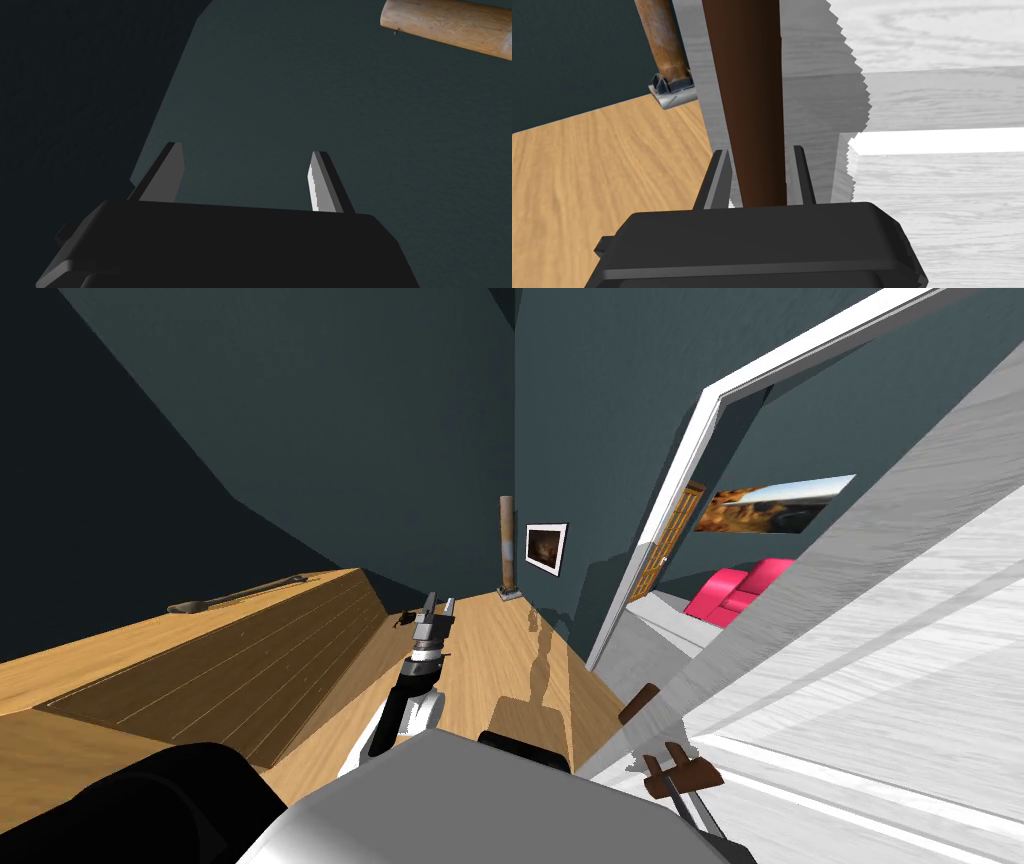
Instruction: Pull the door open
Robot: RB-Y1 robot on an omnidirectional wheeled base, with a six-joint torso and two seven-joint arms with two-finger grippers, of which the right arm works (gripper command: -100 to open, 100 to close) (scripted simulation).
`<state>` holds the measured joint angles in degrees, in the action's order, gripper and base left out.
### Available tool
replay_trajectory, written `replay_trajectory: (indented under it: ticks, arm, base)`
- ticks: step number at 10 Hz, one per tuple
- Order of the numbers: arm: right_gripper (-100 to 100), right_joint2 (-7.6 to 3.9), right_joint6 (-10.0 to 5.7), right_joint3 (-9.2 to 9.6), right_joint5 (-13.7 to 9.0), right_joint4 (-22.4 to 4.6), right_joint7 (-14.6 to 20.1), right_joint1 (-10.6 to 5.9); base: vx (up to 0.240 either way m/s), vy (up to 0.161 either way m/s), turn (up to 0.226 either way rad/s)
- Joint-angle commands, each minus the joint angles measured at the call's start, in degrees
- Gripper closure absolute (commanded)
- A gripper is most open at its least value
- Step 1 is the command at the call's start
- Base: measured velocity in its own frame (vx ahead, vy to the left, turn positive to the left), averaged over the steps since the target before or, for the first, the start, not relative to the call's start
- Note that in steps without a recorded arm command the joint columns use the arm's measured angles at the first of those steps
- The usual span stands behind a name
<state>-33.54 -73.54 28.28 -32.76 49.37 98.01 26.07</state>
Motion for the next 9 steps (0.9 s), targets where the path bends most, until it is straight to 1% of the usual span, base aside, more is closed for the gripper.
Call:
replay_trajectory:
  ticks: [1, 2, 3, 5, 9]
  arm:
    - [100, -0.16, -0.46, 0.35, 0.25, -0.77, 0.55, -0.30]
    - [100, -0.08, -0.19, 0.24, 0.17, -0.38, 0.31, -0.23]
    - [100, -0.17, -0.38, 0.50, 0.34, -1.00, 0.73, -0.56]
    - [100, -0.34, -0.69, 0.66, 0.46, -1.72, 1.22, -1.01]
    - [100, -0.77, -1.47, 1.04, 0.75, -3.52, 2.44, -2.14]
  base:
    - [-0.219, -0.054, 0.107]
    - [-0.096, -0.023, 0.033]
    - [-0.122, -0.027, 0.105]
    - [-0.203, -0.048, 0.158]
    - [-0.200, -0.026, 0.132]
